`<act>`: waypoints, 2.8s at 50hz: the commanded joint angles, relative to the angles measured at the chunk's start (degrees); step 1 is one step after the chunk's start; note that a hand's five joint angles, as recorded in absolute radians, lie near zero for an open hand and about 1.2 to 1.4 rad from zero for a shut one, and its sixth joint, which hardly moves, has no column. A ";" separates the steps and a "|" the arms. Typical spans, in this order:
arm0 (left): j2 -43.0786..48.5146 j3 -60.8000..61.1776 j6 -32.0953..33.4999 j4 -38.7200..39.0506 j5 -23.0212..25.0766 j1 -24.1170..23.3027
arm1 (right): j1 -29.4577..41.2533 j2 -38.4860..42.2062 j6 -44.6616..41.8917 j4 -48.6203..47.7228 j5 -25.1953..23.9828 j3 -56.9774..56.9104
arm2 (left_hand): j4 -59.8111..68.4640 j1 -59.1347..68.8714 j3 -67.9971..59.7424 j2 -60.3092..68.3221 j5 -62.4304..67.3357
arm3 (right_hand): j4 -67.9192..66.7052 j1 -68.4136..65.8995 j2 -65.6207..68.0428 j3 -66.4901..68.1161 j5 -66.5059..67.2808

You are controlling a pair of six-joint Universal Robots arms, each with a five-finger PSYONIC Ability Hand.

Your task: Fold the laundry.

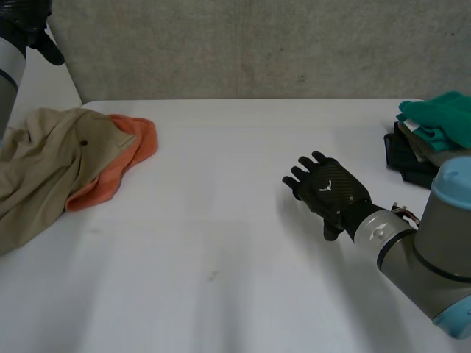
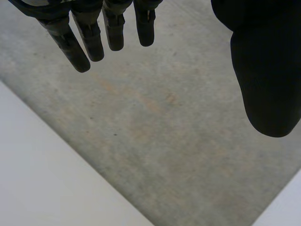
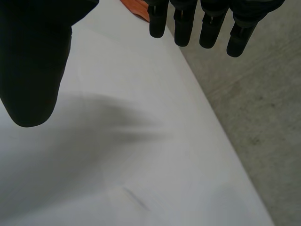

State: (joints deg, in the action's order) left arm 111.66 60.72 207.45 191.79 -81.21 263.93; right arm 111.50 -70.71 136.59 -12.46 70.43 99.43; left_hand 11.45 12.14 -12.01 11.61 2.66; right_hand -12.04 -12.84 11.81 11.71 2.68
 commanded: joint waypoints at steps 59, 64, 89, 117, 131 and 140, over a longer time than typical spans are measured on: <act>2.49 -8.26 -15.86 -18.82 10.56 -18.26 | -6.81 -5.31 10.18 9.21 2.08 -6.43 | 68.55 67.86 -67.99 68.39 67.34 | 2.04 2.84 -1.81 -1.71 -2.68; 11.72 -5.52 -11.81 -20.66 7.13 -23.19 | -10.42 -6.72 14.40 10.09 2.08 -8.37 | 68.55 67.86 -67.99 68.39 67.34 | 2.04 2.84 -1.81 -1.71 -2.68; -1.00 11.51 -11.63 -28.93 -10.98 -16.52 | -1.55 0.04 19.33 23.10 1.65 -13.90 | -1.45 -2.14 2.01 -1.61 -2.66 | 2.04 2.84 -1.81 -1.71 -2.68; 18.06 6.63 -21.30 -20.57 -21.70 -40.60 | 0.74 27.74 6.31 5.52 -2.84 -32.28 | 59.88 59.19 -59.32 59.72 58.67 | -67.92 -67.12 68.15 68.25 67.28; 2.96 -0.33 -19.81 -24.97 -20.13 -34.02 | -4.01 0.59 14.93 10.08 2.70 -20.68 | 68.55 67.86 -67.99 68.39 67.34 | -67.96 -67.16 68.19 68.29 67.32; 1.18 -4.02 -13.40 -27.25 -10.55 -24.27 | -3.93 -11.65 15.29 37.47 3.31 -21.82 | 68.55 67.86 -67.99 68.39 67.34 | -67.96 -67.16 68.19 68.29 67.32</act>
State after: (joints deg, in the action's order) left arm 111.56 59.09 190.15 166.11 -96.64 234.14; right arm 106.81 -78.39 152.13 8.01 73.69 78.91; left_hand 68.36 64.94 -67.98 68.38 57.24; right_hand -68.28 -62.93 67.25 67.96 57.54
